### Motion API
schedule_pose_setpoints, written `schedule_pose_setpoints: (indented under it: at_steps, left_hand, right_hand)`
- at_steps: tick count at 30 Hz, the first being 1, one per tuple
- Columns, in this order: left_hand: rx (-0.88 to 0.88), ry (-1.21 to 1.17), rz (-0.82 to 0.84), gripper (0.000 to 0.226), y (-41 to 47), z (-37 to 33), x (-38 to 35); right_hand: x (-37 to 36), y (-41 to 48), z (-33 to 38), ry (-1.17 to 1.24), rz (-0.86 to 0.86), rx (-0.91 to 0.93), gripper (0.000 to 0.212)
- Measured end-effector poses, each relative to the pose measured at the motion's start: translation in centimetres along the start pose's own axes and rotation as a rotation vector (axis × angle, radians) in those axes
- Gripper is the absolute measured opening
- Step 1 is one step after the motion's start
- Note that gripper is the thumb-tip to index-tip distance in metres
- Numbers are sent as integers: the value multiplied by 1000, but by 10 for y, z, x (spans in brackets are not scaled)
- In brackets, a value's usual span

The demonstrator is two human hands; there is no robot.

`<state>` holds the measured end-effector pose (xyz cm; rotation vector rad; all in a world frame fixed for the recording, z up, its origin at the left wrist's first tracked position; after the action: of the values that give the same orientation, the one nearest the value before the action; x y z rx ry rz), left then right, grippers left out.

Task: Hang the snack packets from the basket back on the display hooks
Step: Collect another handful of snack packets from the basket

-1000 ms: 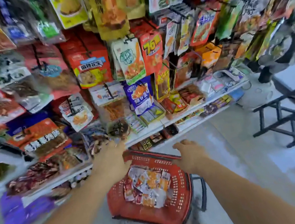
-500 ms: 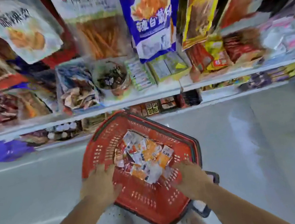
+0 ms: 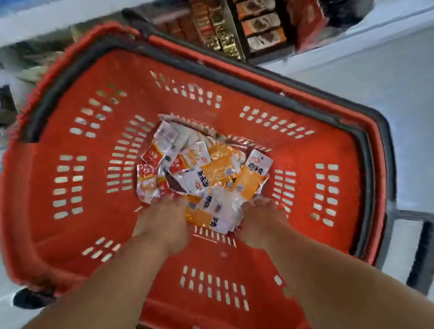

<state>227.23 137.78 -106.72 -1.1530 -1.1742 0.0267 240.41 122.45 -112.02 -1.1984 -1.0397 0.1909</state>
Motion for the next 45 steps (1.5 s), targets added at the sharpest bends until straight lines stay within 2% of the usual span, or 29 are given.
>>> schedule_pose_setpoints:
  at_steps: [3,6,7,11,13,15,18,21,24,26,29,31,33,37,40,43,45]
  left_hand:
    - [-19,20,76,65,33,-1,-30]
    - [-51,5,162,48,56,-9,-50]
    - [-58,-8,168,46,63,-14,-54]
    - [18,-130,189,70,89,-28,-74]
    - [52,-199,207,74,96,-29,-87]
    - [118,-282,196,66,98,-31,-95]
    - [261,-455,167,42,99,-34,-96]
    - [305,-471,100,24,99,-32,-92]
    - [308,-503,52,25,93,-26,-79]
    - [319,-543,33,23,85,-15,-68]
    - [330,-598,-67,5,78,10,-48]
    - [347,-592,-177,7,79,28,-30]
    - [362,-562,-297,10,86,44,-14]
    - [397,-538,-497,10,115,63,4]
    - [373,-580,-590,17,146,65,8]
    - [273,-525,-593,29,171,59,0]
    - [254,-487,-539,52,177,58,-14]
  right_hand:
    - [-3,26,-10,-259,-10,61,55]
    - [-13,47,-14,-398,0,87,56]
    - [-18,51,-13,-406,1,84,56]
    - [-31,61,-10,-337,-29,127,53]
    - [-33,63,-12,-348,-63,161,56]
    - [-34,65,-15,-330,-107,169,56]
    - [-36,66,-15,-294,-142,170,54]
    - [-30,66,-12,-224,-199,165,34]
    - [-16,65,-9,-187,-213,162,18]
    - [-9,65,-10,-10,-176,78,21]
    - [-5,66,-11,401,-153,-33,22]
    - [5,65,-4,649,-269,-49,28]
    - [18,69,5,794,-388,-90,27]
    - [19,96,26,850,-457,-279,36]
    - [8,109,37,770,-452,-415,46]
    - [2,110,37,658,-552,-442,46]
    - [1,108,34,665,-652,-397,64]
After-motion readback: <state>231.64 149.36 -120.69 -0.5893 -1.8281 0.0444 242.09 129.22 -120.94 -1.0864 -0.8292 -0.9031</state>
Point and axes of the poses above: each hand's wrist, its own y-axis towards the middle knuckle, its own x-axis out of the back of the hand, z = x × y, the point moved 3 cm from there along y, towards the middle knuckle, and after that the axes turned 14 degrees about -z, right-handed, at the moved point
